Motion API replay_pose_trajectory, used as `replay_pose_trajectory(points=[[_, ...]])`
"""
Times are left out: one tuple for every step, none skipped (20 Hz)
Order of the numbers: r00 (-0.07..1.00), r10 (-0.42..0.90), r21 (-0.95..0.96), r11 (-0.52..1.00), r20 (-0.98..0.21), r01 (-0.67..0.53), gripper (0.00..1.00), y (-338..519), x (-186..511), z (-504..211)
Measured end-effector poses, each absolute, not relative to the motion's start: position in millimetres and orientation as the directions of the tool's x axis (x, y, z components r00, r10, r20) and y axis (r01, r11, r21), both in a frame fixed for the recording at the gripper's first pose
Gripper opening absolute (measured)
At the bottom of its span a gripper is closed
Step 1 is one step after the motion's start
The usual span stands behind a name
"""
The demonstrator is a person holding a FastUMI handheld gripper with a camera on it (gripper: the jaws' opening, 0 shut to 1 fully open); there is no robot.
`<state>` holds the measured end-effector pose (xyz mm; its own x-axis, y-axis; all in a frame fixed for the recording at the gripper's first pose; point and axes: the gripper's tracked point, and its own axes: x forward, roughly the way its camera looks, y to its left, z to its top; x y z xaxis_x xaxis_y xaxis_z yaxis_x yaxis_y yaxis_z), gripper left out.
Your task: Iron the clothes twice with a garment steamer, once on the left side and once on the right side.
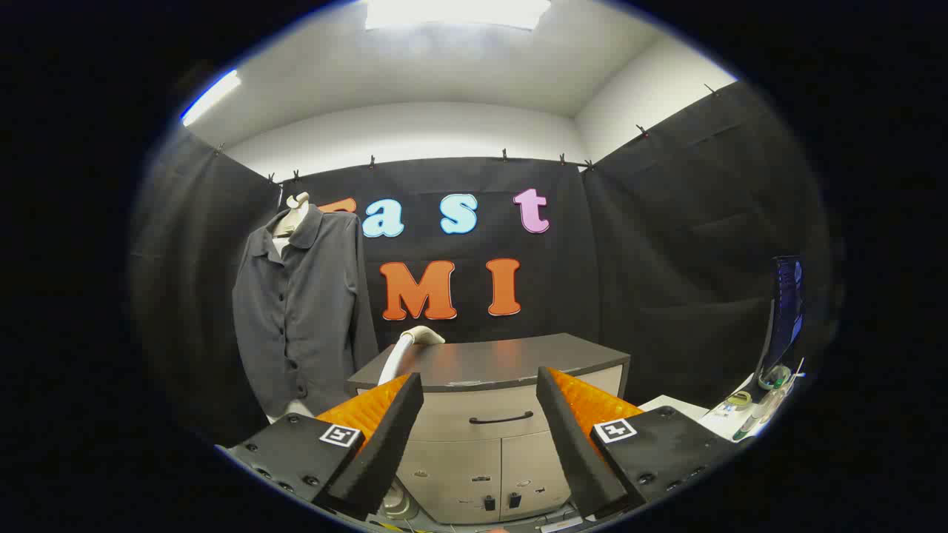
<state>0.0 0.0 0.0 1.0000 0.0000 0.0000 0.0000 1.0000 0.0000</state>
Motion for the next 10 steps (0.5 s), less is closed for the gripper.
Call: replay_pose_trajectory(points=[[1.0,-0.003,0.005,1.0,0.005,0.003,0.98,-0.4,-1.1,0.2],[1.0,-0.002,0.005,1.0,0.005,0.002,0.98,0.4,-2.5,-1.0],[1.0,-0.003,0.0,1.0,0.004,0.003,0.98,0.9,-2.8,-2.0],[1.0,-0.009,-0.012,1.0,0.002,0.009,0.98,-0.8,-3.2,-2.9],[1.0,-0.015,-0.024,1.0,0.003,0.015,0.98,-2.3,-2.7,-3.0],[1.0,-0.017,-0.033,0.999,0.004,0.017,0.98,-1.8,-2.6,-2.4],[1.0,-0.013,-0.035,0.999,0.007,0.013,0.98,-0.1,-3.9,-1.3],[1.0,-0.007,-0.032,0.999,0.01,0.007,0.98,2.4,-4.4,-0.8],[1.0,-0.004,-0.031,0.999,0.01,0.005,0.98,4.0,-4.2,-0.9],[1.0,-0.006,-0.03,1.0,0.008,0.006,0.98,3.2,-3.7,-2.2]])
